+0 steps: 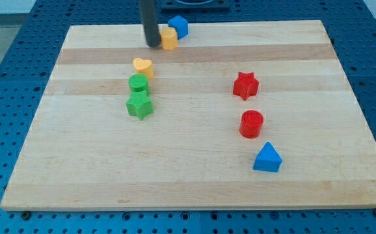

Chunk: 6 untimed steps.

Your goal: Form a vertical line with red blocks and blue triangle

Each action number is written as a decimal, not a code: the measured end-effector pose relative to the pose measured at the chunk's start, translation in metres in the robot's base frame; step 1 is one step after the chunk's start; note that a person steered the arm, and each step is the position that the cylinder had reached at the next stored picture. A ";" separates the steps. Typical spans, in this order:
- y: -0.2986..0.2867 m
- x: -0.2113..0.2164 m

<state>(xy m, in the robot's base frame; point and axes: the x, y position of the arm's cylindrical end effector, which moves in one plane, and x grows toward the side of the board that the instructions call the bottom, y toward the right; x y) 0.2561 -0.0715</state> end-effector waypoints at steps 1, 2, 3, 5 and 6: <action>0.028 0.000; 0.043 0.001; 0.043 0.001; 0.053 0.010; 0.070 0.049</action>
<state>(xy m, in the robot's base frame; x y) 0.3051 -0.0013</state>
